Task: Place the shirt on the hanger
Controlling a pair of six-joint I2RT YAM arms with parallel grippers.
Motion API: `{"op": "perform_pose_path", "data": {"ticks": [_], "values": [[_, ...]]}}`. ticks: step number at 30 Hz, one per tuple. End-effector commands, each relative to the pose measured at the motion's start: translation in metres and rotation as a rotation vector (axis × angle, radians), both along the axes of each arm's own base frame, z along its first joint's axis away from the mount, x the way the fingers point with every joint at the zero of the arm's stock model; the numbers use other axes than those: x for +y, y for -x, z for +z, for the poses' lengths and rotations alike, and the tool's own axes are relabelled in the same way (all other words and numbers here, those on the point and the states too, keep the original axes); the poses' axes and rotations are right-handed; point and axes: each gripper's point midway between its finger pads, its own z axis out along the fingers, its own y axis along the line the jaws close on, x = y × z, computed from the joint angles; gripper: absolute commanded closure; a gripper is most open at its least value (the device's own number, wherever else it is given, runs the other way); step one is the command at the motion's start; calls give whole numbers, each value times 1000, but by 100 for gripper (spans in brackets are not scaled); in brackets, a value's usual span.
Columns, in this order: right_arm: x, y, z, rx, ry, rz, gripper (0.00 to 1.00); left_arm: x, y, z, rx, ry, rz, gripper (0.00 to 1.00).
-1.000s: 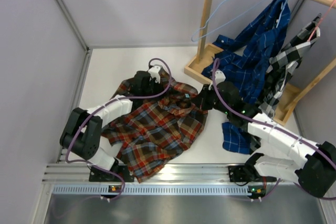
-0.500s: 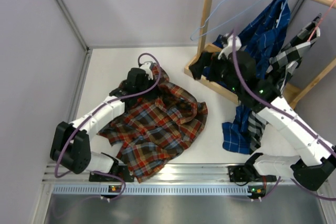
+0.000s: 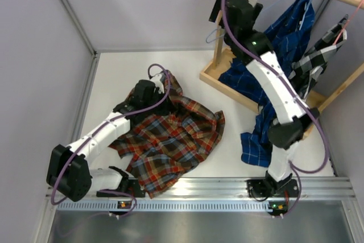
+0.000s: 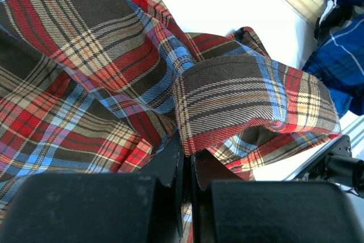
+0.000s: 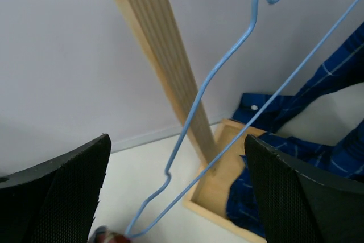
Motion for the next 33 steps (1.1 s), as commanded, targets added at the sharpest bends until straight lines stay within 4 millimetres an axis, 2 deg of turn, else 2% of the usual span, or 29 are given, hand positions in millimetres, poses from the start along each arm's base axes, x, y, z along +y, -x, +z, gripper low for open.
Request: {"op": "perform_pose_path", "data": {"ticks": [1, 4, 6, 7, 8, 10, 11, 13, 14, 15, 16, 17, 18, 20, 25, 28, 29, 30, 31, 33], "values": [[-34, -19, -18, 65, 196, -192, 8, -3, 8, 6, -18, 21, -38, 100], [-48, -16, -19, 74, 207, -228, 10, -3, 13, 1, -5, 11, -66, 100], [-60, -20, -32, 103, 198, -208, 16, -5, 18, 1, 9, 3, -95, 100], [-67, -16, -24, 88, 156, -169, 21, -4, 18, 1, 9, 2, -97, 100], [-69, -16, -38, 119, 160, -150, 23, -3, 19, 3, 4, 2, -96, 100], [-67, -9, -34, 113, 123, -57, 28, -2, 22, 4, -1, -1, -97, 100], [-72, -10, -47, 146, 132, -35, 29, -1, 22, 5, -2, -1, -96, 100], [-67, -4, -49, 153, 122, 68, 30, -2, 25, 6, -4, 6, -103, 100], [-74, -6, -60, 180, 130, 87, 31, -2, 26, 6, -3, 8, -105, 100], [-77, -5, -65, 195, 129, 98, 34, -2, 26, 5, 4, 7, -108, 100], [-85, -3, -66, 204, 133, 95, 42, -3, 28, 4, 7, 10, -114, 100], [-89, -2, -77, 230, 139, 94, 44, -3, 29, 3, 11, 8, -116, 100], [-93, 3, -75, 226, 135, 95, 46, -3, 29, 3, 9, 8, -116, 100], [-99, 4, -83, 246, 135, 103, 49, -4, 29, 2, 13, 6, -119, 100], [-110, 7, -84, 250, 143, 128, 60, -6, 30, -3, 29, 2, -125, 100], [-114, 11, -84, 250, 160, 141, 63, -6, 31, -7, 36, -6, -130, 100], [-114, 12, -84, 251, 163, 145, 66, -6, 31, -7, 35, -7, -131, 100], [-115, 11, -83, 249, 172, 148, 75, -6, 31, -9, 42, -9, -131, 100], [-118, 11, -84, 251, 179, 151, 80, -6, 32, -10, 44, -11, -134, 100], [-118, 12, -82, 247, 181, 163, 83, -6, 32, -12, 49, -14, -134, 100]]}}
